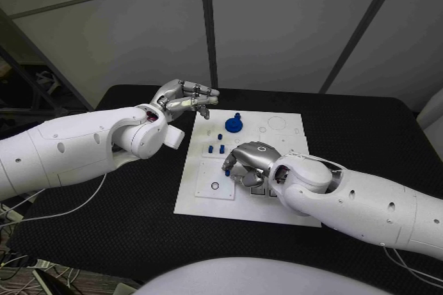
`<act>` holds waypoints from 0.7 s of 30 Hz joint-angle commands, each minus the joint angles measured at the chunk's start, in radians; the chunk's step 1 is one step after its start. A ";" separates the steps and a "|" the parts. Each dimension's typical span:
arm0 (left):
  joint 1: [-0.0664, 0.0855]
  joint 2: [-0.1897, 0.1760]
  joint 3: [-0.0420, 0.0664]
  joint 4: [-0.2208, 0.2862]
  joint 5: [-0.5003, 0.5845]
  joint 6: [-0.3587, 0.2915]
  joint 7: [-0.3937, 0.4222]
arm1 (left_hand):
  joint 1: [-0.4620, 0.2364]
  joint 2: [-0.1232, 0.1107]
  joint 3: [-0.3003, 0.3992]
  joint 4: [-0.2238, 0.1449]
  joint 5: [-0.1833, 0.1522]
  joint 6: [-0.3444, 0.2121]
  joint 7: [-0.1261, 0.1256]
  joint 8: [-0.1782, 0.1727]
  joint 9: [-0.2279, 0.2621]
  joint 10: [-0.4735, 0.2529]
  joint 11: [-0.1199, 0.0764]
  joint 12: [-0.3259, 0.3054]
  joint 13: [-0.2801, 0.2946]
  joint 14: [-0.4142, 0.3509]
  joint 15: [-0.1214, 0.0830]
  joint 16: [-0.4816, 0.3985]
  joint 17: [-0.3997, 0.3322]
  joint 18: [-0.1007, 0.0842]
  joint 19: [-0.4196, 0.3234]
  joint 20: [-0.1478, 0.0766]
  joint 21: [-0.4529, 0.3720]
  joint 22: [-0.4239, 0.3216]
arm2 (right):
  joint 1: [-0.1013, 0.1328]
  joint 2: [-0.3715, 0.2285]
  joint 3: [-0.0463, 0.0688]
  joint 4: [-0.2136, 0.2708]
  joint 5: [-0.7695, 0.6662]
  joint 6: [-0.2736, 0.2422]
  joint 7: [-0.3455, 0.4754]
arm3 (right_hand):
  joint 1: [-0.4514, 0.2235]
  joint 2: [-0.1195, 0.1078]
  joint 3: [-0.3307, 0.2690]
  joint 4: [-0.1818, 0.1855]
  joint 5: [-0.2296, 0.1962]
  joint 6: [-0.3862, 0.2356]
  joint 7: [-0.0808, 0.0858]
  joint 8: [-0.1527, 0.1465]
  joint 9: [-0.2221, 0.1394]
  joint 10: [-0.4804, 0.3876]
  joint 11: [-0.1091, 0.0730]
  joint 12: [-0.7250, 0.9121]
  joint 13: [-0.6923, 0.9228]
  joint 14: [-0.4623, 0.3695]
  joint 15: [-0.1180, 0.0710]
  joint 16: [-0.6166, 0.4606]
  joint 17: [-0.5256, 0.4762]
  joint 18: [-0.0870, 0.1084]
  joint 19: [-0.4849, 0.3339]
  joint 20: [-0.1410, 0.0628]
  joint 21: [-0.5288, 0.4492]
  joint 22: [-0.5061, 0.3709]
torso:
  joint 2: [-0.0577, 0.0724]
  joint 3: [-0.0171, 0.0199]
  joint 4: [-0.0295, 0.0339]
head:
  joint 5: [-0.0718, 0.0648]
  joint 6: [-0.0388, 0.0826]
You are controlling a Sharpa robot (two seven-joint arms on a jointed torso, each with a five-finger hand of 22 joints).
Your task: Assemble the parts on the task board
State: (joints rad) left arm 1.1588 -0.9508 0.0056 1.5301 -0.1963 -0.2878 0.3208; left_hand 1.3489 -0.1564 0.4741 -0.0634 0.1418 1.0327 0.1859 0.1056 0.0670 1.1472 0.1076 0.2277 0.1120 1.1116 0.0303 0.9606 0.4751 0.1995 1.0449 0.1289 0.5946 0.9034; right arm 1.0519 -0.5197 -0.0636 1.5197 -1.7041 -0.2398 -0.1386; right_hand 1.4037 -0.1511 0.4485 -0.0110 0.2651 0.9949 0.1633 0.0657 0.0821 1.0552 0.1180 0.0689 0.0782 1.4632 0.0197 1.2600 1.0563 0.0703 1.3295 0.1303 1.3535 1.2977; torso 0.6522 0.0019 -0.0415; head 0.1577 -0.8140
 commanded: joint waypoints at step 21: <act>0.001 -0.002 0.001 -0.006 0.003 0.026 0.003 | -0.001 0.010 -0.005 0.001 0.000 -0.002 0.001 -0.004 -0.001 -0.006 0.002 0.003 0.001 -0.009 0.001 -0.003 -0.001 -0.018 -0.009 0.000 -0.007 -0.001 | 0.017 -0.226 0.084 0.135 0.072 -0.042 -0.009 | -0.016 -0.011 -0.007 -0.001 0.010 0.002 -0.002 0.004 0.001 -0.004 -0.007 0.030 -0.001 0.010 0.004 -0.004 -0.010 0.012 -0.015 0.001 -0.014 -0.012 | -0.001 -0.0016 -0.0023 | -0.029 0.031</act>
State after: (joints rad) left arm 1.1586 -0.9519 0.0053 1.5226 -0.1961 -0.2756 0.3181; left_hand 1.3489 -0.1564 0.4742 -0.0634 0.1418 1.0327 0.1858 0.1056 0.0670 1.1472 0.1076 0.2277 0.1118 1.1116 0.0303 0.9606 0.4753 0.1995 1.0449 0.1289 0.5946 0.9035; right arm 1.0658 -0.7370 0.0188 1.6545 -1.6575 -0.3484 -0.1334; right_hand 1.3942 -0.1607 0.4484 -0.0112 0.2693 0.9950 0.1633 0.0657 0.0822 1.0571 0.1119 0.0955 0.0789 1.4632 0.0197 1.2564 1.0480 0.0701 1.3224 0.1306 1.3464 1.2864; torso 0.6504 0.0008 -0.0438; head 0.1320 -0.7865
